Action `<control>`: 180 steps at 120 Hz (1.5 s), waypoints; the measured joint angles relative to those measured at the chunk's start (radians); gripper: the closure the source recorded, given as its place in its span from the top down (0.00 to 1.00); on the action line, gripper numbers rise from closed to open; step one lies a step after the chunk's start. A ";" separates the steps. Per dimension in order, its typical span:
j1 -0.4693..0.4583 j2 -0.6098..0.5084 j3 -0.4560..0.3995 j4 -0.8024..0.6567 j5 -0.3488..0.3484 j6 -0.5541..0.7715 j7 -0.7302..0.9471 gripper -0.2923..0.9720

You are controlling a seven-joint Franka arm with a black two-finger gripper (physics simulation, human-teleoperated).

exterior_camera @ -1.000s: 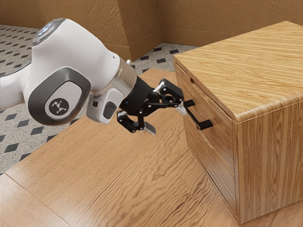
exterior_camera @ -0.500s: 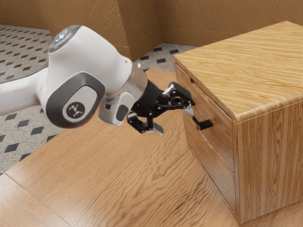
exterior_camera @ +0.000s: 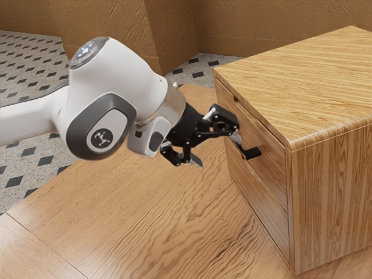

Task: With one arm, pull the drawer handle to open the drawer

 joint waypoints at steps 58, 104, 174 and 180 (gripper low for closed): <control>0.005 0.013 0.013 -0.022 0.006 0.009 -0.007 0.77; 0.045 -0.010 0.016 -0.060 0.037 0.011 -0.009 0.78; 0.483 -0.217 -0.337 -0.255 0.014 -0.005 -0.007 0.55; 0.503 -0.240 -0.345 -0.277 0.016 -0.009 -0.007 0.59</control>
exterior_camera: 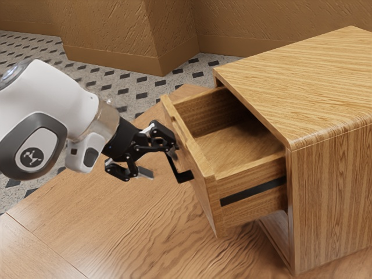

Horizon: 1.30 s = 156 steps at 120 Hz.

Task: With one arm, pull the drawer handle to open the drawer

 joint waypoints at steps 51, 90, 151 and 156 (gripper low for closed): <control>0.099 -0.098 -0.049 -0.087 0.036 -0.040 0.005 0.75; 0.151 -0.170 -0.066 -0.134 0.064 -0.088 0.013 0.78; 0.203 -0.238 -0.081 -0.151 0.093 -0.206 0.015 0.86; 0.209 -0.241 -0.086 -0.151 0.090 -0.220 0.015 0.86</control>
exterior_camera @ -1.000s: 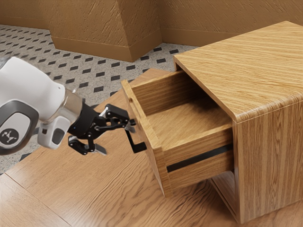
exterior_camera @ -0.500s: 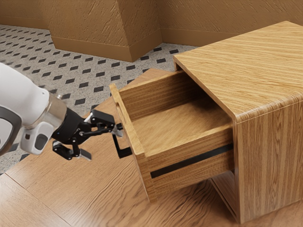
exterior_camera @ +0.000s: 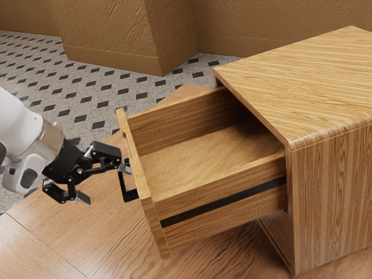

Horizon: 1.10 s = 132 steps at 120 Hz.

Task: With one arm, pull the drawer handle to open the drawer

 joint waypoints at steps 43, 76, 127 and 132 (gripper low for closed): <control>0.064 -0.020 -0.045 0.009 -0.082 -0.085 -0.005 0.83; 0.068 -0.018 -0.064 0.041 -0.112 -0.098 -0.005 0.65; 0.079 -0.029 -0.127 0.079 -0.129 -0.114 -0.005 0.72; 0.090 -0.036 -0.129 0.079 -0.135 -0.130 -0.006 0.73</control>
